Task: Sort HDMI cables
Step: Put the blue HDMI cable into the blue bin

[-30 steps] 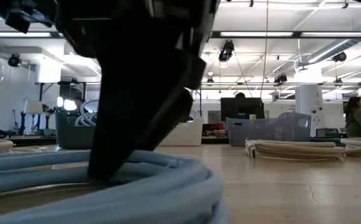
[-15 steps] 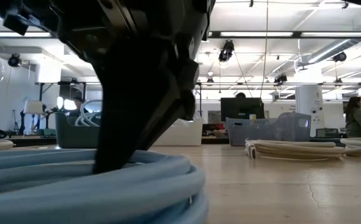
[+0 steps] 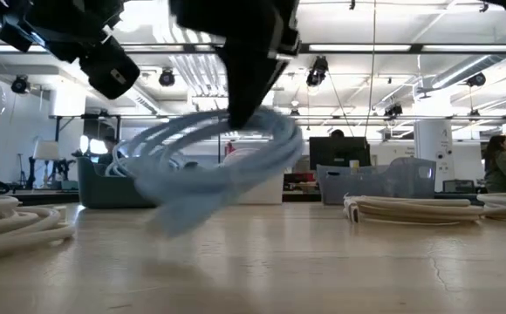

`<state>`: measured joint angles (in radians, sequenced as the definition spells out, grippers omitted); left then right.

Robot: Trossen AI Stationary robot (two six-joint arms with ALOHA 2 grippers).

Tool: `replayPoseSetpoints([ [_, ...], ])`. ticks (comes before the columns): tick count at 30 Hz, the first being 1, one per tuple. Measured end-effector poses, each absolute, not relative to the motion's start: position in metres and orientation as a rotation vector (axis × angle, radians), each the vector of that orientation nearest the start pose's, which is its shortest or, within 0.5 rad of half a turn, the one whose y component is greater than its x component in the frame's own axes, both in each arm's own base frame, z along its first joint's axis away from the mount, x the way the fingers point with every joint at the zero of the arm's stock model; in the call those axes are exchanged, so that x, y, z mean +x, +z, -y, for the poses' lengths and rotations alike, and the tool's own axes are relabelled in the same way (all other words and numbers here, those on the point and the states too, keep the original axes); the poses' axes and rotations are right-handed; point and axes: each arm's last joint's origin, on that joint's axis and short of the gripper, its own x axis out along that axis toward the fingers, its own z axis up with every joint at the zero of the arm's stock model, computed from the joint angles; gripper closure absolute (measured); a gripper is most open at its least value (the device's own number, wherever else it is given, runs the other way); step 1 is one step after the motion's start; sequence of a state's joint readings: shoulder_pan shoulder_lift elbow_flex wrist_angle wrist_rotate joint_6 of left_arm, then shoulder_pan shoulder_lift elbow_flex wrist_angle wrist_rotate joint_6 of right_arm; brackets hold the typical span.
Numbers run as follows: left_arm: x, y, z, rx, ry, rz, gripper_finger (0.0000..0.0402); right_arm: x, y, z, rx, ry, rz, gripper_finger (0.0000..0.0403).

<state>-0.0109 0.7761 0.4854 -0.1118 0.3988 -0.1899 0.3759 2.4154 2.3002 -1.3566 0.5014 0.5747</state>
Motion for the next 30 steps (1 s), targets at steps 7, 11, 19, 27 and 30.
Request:
replayPoseSetpoints([
  [7, 0.17, 0.236, 0.013, -0.233, -0.348, -0.452, 0.0243, 0.435, 0.257, -0.142, -0.325, -0.476, -1.245, 0.0357],
  [11, 0.17, 0.236, 0.012, -0.238, -0.314, -0.457, 0.0242, 0.433, 0.265, -0.112, -0.359, -0.493, -1.286, 0.0361],
  [19, 0.174, 0.23, 0.012, -0.226, -0.306, -0.498, 0.0204, 0.419, 0.284, -0.058, -0.305, -0.629, -1.289, 0.0361],
  [27, 0.176, 0.228, 0.007, -0.196, -0.157, -0.499, 0.0176, 0.399, 0.317, -0.049, -0.253, -0.615, -1.158, 0.0362],
  [30, 0.176, 0.228, 0.007, -0.209, -0.147, -0.495, 0.0177, 0.386, 0.33, -0.047, -0.228, -0.618, -1.116, 0.0363],
])
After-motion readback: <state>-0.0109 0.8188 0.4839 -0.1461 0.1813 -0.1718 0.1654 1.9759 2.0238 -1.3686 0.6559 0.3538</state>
